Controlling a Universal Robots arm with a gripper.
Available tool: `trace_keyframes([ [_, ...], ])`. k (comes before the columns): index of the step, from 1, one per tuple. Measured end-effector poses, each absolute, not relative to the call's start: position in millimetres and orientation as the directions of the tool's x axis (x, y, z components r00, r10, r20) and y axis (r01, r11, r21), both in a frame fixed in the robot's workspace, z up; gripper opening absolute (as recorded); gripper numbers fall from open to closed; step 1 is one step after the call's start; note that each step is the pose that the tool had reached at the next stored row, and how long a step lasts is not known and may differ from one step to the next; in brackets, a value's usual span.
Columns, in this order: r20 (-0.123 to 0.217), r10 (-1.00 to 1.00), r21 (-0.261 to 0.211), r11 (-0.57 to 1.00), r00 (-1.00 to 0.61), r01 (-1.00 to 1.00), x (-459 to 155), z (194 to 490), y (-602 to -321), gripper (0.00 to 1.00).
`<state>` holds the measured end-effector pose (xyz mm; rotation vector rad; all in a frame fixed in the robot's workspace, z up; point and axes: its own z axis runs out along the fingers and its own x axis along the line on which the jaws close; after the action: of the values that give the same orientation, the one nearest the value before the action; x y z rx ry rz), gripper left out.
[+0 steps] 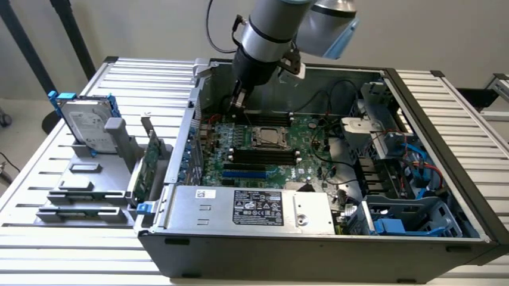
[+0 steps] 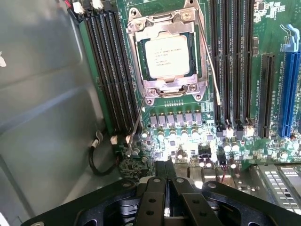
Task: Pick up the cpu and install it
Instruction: 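Install the first cpu locking lever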
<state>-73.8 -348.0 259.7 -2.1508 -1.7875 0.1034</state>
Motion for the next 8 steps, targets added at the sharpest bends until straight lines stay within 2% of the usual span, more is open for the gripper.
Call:
trace_keyframes([
  [8, 0.159, 0.951, -0.295, -0.210, 0.265, 0.932, -78.2, 249.7, -347.1, 0.11],
])
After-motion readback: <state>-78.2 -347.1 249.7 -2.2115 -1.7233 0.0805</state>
